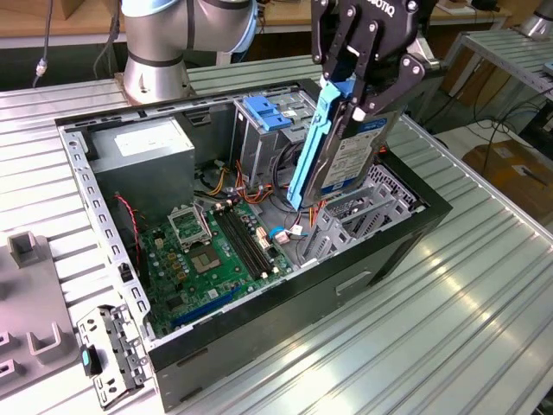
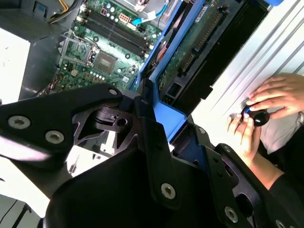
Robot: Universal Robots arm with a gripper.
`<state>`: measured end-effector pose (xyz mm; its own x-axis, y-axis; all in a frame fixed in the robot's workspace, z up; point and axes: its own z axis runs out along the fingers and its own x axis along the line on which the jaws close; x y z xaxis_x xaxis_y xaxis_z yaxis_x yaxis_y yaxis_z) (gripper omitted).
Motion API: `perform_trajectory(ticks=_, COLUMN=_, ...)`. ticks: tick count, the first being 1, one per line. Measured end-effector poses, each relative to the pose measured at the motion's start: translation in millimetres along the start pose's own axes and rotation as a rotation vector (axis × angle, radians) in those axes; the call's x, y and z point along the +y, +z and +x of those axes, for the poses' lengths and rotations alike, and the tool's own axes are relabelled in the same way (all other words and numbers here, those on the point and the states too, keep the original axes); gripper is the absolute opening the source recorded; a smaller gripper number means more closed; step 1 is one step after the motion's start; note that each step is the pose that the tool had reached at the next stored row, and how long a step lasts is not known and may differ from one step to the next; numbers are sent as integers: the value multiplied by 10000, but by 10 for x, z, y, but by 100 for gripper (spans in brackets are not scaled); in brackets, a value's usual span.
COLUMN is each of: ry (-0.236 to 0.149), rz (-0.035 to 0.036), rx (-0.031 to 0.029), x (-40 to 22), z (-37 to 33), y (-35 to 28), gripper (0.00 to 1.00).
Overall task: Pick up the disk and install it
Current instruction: 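Insert the disk into the insertion slot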
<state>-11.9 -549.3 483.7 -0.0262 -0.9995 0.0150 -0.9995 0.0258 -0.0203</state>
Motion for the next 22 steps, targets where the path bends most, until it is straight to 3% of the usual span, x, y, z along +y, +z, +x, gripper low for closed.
perform_trajectory(ticks=6, ry=-17, rz=0, rx=2, x=-222, z=9, y=12, gripper=37)
perform_trajectory(ticks=20, ry=-18, rz=0, rx=2, x=-256, z=9, y=14, gripper=37)
perform_trajectory(ticks=22, ry=-18, rz=0, rx=2, x=-290, z=8, y=14, gripper=37)
